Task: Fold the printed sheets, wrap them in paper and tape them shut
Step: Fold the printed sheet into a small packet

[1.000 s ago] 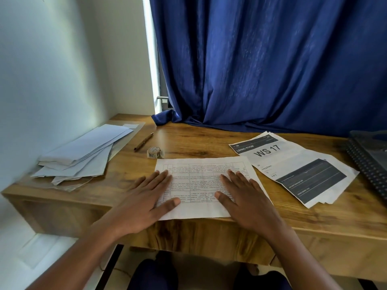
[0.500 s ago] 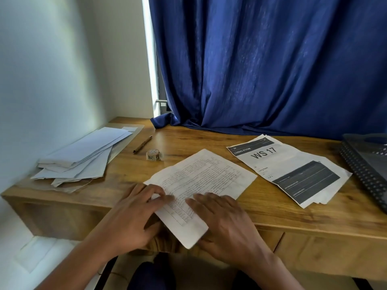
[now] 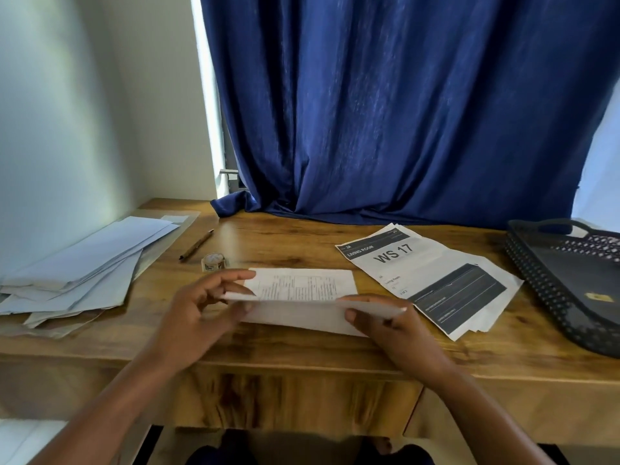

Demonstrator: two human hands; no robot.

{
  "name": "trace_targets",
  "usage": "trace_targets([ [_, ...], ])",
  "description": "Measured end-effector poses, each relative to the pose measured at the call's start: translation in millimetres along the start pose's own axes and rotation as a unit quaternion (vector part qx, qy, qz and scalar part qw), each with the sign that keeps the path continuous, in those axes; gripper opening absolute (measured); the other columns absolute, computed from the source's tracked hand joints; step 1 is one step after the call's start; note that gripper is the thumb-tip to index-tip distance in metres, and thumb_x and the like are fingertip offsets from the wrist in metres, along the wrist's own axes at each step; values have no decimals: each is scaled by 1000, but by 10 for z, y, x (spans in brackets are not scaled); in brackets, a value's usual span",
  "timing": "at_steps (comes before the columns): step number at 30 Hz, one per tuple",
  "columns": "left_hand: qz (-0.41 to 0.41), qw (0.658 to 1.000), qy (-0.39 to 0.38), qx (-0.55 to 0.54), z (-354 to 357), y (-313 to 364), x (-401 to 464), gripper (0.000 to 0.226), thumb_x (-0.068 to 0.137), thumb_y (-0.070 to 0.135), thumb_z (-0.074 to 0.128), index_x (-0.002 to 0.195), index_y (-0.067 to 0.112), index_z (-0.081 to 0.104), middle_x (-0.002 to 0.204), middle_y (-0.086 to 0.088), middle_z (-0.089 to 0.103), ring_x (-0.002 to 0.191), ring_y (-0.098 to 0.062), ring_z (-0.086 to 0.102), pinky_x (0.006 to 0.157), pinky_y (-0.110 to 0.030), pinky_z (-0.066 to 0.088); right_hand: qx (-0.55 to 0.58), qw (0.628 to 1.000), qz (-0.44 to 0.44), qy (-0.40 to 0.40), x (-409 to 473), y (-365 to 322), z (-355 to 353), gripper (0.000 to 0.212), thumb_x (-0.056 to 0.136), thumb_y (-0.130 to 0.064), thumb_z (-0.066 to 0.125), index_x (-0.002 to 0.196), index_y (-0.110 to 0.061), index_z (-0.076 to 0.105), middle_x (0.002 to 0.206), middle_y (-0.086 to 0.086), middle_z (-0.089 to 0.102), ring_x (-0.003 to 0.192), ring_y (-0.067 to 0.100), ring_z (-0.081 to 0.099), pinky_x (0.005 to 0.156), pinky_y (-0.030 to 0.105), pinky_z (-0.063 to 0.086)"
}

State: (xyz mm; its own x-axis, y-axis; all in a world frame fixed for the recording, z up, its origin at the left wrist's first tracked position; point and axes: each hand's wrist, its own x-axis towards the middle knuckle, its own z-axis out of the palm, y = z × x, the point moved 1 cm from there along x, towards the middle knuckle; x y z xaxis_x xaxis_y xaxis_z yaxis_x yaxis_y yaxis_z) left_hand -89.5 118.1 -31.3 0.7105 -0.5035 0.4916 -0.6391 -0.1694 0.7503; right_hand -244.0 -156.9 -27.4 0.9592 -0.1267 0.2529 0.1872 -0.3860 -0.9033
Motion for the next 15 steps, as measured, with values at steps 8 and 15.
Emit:
trace_targets([
  [8,-137,986,89,29,332,-235,511,49,94,33,71,138,18,55,83,13,59,70,1,60,56,-12,44,6,984,64,169,628,90,-71,30,87,-29,77,110,-35,58,98,-24,64,83,-5,68,62,11,53],
  [15,-137,979,97,116,330,-342,434,72,89,38,77,148,32,38,133,0,52,107,-9,57,83,-22,50,-59,962,109,242,828,413,-32,55,90,-46,71,139,-39,47,124,-14,58,105,5,58,89,27,51],
])
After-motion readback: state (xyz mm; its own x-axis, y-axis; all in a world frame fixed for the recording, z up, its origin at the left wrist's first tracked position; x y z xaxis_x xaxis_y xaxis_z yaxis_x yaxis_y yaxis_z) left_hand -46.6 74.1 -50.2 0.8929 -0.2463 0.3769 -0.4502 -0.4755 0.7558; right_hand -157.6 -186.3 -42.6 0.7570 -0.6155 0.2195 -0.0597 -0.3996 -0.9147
